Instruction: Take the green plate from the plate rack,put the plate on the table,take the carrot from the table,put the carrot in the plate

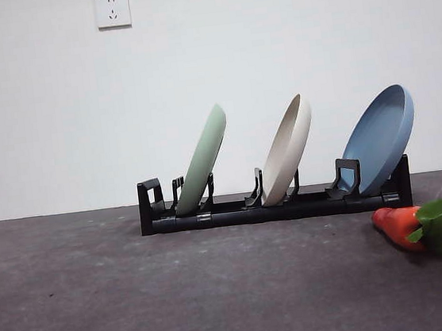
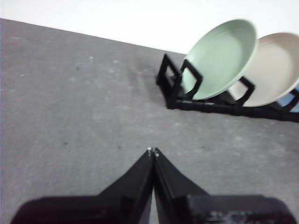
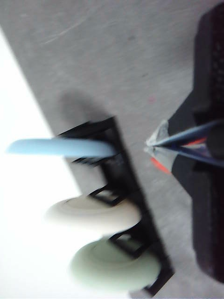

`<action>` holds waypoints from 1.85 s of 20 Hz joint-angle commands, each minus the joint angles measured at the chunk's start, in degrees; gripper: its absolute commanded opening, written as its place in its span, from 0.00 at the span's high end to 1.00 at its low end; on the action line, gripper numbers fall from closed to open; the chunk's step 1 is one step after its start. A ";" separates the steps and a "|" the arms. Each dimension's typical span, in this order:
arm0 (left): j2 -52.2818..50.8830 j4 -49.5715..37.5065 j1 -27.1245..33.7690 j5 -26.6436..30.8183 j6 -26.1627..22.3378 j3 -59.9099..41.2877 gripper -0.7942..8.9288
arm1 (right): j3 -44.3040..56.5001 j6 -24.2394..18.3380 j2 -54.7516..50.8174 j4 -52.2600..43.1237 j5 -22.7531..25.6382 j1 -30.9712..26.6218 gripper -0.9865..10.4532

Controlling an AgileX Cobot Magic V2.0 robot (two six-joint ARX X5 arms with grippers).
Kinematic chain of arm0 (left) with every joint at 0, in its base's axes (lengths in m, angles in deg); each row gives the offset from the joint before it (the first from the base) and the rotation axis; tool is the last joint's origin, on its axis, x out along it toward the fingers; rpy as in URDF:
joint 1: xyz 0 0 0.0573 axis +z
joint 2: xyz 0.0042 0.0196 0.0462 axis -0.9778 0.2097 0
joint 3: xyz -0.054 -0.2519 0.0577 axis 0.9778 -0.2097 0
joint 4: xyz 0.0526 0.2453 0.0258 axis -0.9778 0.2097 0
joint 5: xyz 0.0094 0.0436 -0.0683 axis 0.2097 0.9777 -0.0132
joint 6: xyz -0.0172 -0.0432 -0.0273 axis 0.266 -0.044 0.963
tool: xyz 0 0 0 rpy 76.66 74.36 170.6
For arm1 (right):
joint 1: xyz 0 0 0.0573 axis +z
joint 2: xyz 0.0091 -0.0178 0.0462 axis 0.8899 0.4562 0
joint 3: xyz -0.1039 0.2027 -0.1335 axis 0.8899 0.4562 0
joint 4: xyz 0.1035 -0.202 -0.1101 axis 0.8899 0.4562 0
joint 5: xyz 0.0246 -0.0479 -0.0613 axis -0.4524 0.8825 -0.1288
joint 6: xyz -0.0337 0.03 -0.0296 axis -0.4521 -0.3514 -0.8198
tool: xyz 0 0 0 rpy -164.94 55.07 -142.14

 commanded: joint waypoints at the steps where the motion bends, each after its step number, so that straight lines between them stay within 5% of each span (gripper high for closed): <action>1: -0.07 1.01 -0.09 -0.37 0.85 3.30 0.92 | -3.76 0.72 1.36 -0.72 -2.16 0.00 0.92; 9: 1.03 7.91 -0.09 -1.99 0.59 14.86 0.92 | -16.61 -2.08 11.15 7.69 -9.73 0.02 0.92; 19: 10.08 21.66 -0.09 -12.41 -3.08 29.92 0.93 | -41.05 -18.75 26.95 33.44 -20.98 0.02 0.92; 28: 21.22 35.63 -0.09 -22.95 -11.45 41.18 0.93 | -53.42 -29.20 33.94 54.07 -22.29 0.04 0.92; 33: 23.39 38.99 -0.15 -24.22 -14.10 44.68 0.92 | -53.66 -29.16 33.97 55.76 -22.27 0.07 0.91; 35: 23.39 38.95 -0.15 -24.02 -13.49 44.87 0.77 | -53.66 -29.07 33.99 55.25 -22.27 0.07 0.75; 37: 23.39 38.77 -0.15 -23.96 -12.74 44.87 0.28 | -53.66 -28.17 33.99 54.90 -22.08 0.07 0.42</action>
